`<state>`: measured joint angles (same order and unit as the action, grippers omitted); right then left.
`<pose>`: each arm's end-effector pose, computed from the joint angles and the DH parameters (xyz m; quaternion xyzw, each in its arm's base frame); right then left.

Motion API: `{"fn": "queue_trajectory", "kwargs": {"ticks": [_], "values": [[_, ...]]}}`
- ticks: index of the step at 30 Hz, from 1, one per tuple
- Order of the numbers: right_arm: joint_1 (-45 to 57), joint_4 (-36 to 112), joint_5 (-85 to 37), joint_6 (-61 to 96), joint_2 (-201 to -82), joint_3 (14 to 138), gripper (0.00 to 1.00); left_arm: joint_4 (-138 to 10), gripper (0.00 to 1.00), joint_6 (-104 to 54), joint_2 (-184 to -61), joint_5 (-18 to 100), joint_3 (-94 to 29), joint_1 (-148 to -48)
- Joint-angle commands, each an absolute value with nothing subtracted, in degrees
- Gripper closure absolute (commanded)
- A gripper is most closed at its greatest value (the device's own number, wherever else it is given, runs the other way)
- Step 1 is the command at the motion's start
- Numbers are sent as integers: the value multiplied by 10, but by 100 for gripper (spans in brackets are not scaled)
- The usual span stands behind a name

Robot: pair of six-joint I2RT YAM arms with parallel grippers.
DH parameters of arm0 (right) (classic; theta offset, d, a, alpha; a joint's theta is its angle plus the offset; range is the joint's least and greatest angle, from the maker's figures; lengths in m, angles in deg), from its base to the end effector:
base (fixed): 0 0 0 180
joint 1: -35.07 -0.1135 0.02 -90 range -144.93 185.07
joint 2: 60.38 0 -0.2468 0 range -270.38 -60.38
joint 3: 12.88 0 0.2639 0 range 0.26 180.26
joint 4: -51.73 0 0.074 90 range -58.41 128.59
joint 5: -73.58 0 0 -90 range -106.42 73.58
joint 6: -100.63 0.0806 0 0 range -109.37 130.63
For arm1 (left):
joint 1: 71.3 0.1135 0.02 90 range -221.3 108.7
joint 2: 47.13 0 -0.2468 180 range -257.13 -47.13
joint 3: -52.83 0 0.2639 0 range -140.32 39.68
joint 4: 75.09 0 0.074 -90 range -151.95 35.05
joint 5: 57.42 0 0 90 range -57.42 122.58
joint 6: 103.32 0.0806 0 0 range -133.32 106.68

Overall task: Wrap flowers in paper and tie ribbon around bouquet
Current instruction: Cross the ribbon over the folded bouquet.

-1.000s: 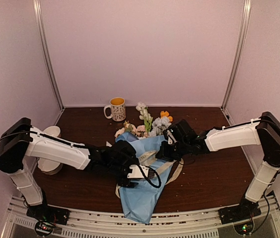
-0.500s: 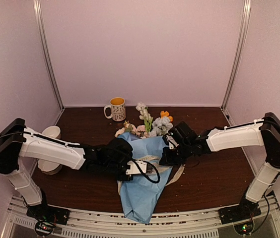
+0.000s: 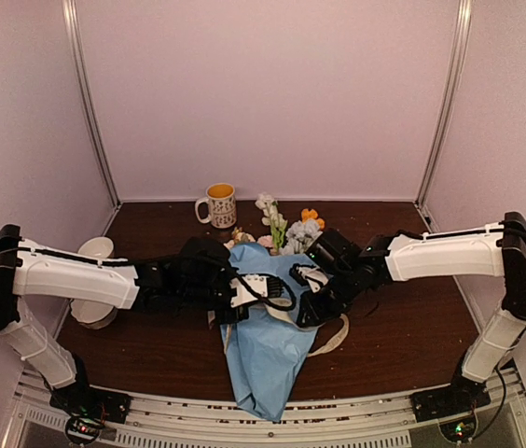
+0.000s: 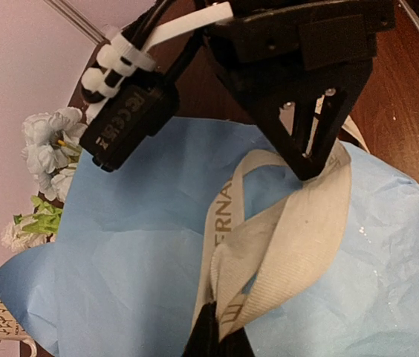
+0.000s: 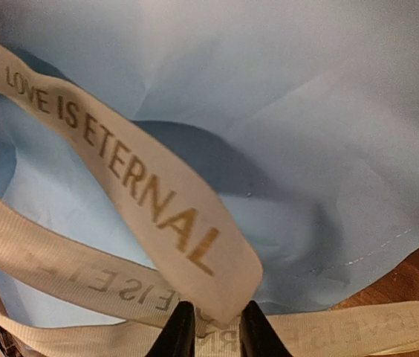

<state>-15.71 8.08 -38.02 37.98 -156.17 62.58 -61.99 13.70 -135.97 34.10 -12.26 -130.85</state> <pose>0.2032 0.2959 0.1335 -0.2356 0.9286 0.2811 0.0566 0.1909 -0.3289 0.1613 0.6175 0.6469 -0.1367 0.4261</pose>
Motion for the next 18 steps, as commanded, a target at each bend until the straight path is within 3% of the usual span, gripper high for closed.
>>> {"fn": "queue_trajectory", "kwargs": {"ticks": [1, 10, 15, 18], "values": [[-161, 8, -404, 310, -1531, 658, 76, -650, 100, 119, -1355, 348, -121, -1302], [-152, -8, -350, 313, -1450, 647, 68, -648, 100, 113, -1360, 346, -124, -1300], [-155, 45, -298, 358, -1452, 608, 53, -648, 100, 111, -1363, 344, -126, -1300], [-160, 88, -296, 375, -1457, 587, 49, -649, 100, 110, -1365, 340, -124, -1299]]}}
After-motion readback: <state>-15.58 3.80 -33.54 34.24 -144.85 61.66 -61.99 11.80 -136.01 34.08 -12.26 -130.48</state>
